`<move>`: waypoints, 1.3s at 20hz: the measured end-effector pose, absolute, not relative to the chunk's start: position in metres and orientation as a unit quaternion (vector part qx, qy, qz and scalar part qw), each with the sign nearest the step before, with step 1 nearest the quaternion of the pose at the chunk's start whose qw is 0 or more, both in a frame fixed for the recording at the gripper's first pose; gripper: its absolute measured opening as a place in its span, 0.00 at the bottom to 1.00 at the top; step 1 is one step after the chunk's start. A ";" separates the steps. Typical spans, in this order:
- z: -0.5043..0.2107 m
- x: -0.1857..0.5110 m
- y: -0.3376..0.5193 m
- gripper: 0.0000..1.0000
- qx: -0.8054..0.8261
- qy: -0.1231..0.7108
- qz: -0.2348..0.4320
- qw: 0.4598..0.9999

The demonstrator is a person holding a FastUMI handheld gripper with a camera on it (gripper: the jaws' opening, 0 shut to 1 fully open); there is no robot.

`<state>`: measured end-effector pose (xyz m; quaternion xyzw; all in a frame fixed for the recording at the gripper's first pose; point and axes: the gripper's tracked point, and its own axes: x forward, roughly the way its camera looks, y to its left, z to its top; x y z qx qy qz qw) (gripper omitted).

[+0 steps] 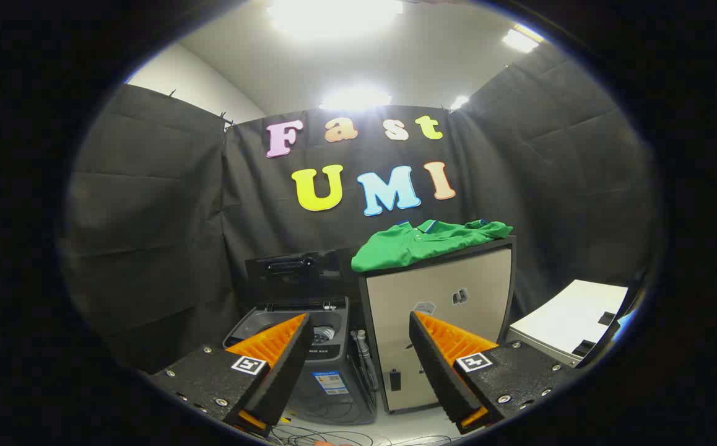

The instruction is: Put the clothes into the washing machine and then close the washing machine lid.

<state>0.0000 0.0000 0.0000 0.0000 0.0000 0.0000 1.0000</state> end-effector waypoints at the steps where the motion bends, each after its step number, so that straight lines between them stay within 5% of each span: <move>1: 0.001 0.000 -0.001 0.96 0.001 -0.001 -0.001 1.000; 26: -0.007 0.018 0.003 0.96 0.001 0.011 0.004 1.000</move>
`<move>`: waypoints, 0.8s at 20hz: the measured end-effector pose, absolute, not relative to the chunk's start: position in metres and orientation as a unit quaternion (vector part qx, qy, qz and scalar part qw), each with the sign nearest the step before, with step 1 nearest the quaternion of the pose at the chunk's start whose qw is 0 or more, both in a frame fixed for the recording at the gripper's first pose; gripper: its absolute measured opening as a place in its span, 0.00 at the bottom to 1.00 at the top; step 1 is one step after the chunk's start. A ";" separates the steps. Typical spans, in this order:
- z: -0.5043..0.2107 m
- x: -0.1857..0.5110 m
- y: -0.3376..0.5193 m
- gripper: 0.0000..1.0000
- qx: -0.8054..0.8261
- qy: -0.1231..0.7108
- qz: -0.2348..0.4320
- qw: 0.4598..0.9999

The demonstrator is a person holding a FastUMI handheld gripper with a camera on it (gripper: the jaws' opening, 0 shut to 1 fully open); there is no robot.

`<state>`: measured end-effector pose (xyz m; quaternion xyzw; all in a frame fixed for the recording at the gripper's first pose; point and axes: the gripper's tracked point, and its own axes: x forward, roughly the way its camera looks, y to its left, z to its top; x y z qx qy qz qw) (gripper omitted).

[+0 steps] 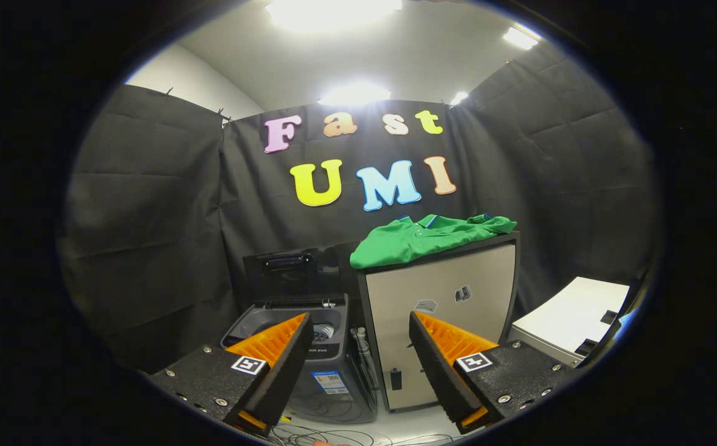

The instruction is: Put the clothes into the washing machine and then close the washing machine lid.

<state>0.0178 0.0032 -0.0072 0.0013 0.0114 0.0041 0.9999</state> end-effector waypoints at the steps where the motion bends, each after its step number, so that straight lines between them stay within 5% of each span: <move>1: -0.007 0.019 0.004 0.96 0.002 0.011 0.004 1.000; 16: 0.038 0.050 0.001 0.96 0.007 -0.010 -0.039 0.999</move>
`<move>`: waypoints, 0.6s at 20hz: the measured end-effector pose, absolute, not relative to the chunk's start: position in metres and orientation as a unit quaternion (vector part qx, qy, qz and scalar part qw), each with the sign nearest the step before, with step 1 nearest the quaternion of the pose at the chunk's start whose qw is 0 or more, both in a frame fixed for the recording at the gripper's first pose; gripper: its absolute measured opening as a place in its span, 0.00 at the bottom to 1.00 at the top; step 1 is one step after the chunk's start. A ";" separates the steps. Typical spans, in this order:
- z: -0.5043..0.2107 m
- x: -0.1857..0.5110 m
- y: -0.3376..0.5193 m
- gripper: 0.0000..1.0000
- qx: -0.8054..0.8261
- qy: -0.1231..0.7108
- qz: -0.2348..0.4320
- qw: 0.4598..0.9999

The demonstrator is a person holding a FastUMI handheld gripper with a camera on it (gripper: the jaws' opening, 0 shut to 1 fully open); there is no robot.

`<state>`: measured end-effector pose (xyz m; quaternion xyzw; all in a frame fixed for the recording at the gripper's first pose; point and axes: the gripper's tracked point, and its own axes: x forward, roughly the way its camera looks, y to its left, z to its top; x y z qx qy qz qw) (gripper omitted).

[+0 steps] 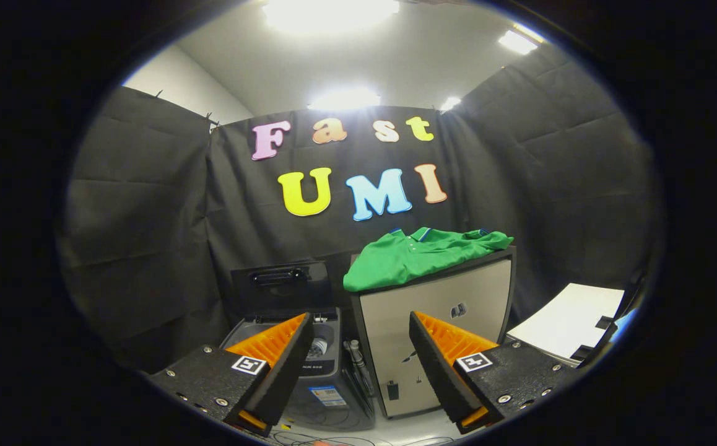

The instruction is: Put the clothes into the washing machine and then close the washing machine lid.

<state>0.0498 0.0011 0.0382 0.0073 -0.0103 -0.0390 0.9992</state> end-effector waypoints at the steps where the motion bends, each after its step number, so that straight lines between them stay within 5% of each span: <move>1: 0.044 0.055 0.001 0.96 0.008 -0.014 -0.045 0.999; 12: 0.125 0.141 -0.015 0.96 -0.027 -0.040 -0.060 0.997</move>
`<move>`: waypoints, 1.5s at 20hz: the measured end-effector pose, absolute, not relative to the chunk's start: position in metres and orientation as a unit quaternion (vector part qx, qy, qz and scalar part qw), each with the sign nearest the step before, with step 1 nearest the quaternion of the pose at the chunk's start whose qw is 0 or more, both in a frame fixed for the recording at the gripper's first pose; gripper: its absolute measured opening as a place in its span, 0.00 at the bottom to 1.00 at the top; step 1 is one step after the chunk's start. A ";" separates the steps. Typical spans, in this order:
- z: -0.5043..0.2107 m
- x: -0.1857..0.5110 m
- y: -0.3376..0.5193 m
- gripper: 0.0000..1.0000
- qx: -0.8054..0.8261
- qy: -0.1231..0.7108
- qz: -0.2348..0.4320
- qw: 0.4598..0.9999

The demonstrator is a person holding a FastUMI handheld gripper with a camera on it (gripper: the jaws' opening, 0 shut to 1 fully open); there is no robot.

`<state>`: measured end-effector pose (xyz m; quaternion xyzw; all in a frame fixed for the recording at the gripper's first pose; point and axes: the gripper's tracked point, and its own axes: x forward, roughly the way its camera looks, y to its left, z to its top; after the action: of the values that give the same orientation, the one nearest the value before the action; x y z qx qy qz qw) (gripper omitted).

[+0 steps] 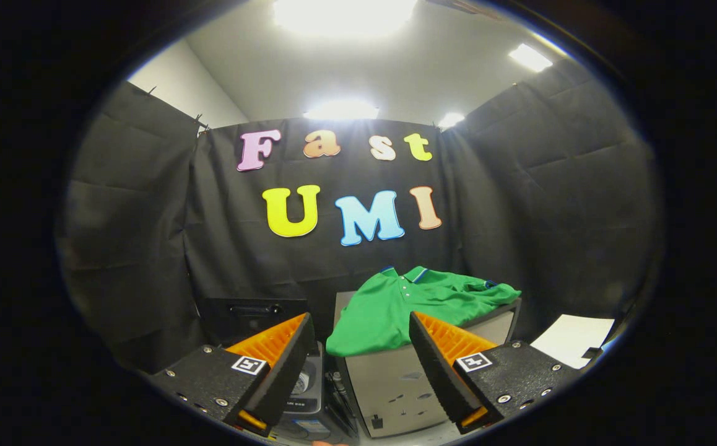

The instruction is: Put the clothes into the washing machine and then close the washing machine lid.

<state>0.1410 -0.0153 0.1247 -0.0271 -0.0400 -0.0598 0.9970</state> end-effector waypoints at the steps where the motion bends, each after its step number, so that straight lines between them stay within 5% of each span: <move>1: 0.131 0.151 -0.020 0.96 -0.027 -0.040 -0.061 0.997; 15: 0.168 0.301 -0.131 0.96 -0.018 0.041 -0.090 0.995; 30: 0.080 0.419 -0.164 0.96 -0.024 0.238 -0.045 0.970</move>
<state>0.4186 -0.1635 0.0796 -0.0244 0.2375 -0.0454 0.9700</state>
